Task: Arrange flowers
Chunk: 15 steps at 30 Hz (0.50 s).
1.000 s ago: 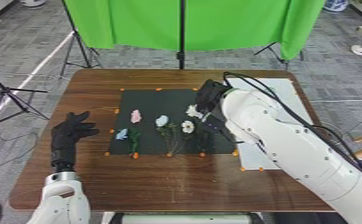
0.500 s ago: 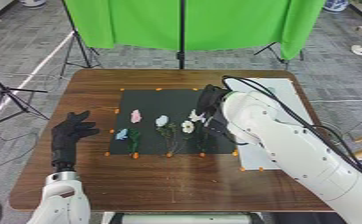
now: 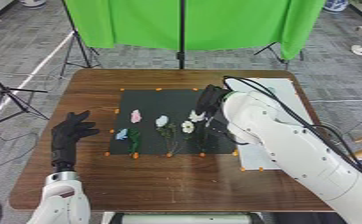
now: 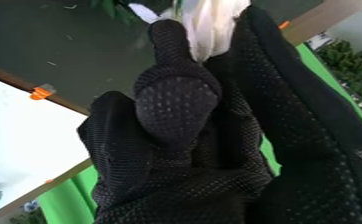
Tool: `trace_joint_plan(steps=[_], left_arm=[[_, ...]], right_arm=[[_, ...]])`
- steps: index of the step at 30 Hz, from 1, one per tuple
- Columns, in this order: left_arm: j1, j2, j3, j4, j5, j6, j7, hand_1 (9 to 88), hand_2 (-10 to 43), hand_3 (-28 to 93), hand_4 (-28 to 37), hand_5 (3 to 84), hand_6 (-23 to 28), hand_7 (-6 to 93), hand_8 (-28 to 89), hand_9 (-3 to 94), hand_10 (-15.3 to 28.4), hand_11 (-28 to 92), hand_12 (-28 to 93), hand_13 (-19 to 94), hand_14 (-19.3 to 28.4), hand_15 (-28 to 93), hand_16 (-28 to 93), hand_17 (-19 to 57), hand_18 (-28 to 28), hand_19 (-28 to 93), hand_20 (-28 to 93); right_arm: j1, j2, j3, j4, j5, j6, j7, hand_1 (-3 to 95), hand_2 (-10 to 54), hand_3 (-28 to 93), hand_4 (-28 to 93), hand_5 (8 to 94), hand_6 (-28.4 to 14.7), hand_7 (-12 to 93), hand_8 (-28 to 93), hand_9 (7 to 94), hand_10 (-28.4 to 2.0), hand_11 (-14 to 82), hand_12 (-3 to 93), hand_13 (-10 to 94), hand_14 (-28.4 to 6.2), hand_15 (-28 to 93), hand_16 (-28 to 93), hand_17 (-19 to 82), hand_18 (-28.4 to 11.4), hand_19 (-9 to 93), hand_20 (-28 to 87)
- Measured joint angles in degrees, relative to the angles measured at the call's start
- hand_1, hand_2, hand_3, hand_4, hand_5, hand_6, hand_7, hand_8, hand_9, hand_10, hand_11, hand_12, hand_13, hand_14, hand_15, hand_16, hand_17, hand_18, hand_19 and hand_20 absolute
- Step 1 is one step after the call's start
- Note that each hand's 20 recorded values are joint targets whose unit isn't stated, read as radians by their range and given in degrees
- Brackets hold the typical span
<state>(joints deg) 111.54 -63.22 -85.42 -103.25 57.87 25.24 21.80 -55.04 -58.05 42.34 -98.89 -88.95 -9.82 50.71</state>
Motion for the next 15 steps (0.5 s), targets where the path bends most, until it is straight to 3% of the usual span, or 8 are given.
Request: trace_joint_plan(steps=[9, 15], left_arm=[[0.01, -0.02, -0.03, 0.0, 0.0, 0.0, 0.0, 22.9, 17.4, 60, -28.0, 59.8, 8.3, 7.7, -4, 64.3, 17.9, 24, 14, 63, 21.4, 39, -3, 23.6, 25.9, 73, 8], [0.01, -0.02, -0.04, -0.01, 0.0, 0.01, -0.03, 22.9, 17.3, 60, -28.0, 59.7, 8.2, 7.8, -4, 64.3, 17.9, 23, 14, 63, 21.3, 39, -3, 23.6, 25.8, 73, 8]], right_arm=[[0.21, 0.12, 0.44, 0.26, 0.76, -1.87, 0.96, 50.3, -9.5, 62, -14, 65.8, 0.4, 15, 0, 65.9, -17.7, 14.4, 20.1, 83, -4.6, 61, 36, 57, -16.2, 93, 58], [0.78, 0.36, 0.6, 0.39, 0.27, -3.42, 1.14, 46.8, -9.5, 65, -14, 64.8, -2.2, 14, -9, 64.7, -18.2, 13.8, 20.3, 83, -4.9, 61, 35, 57, -16.7, 93, 58]])
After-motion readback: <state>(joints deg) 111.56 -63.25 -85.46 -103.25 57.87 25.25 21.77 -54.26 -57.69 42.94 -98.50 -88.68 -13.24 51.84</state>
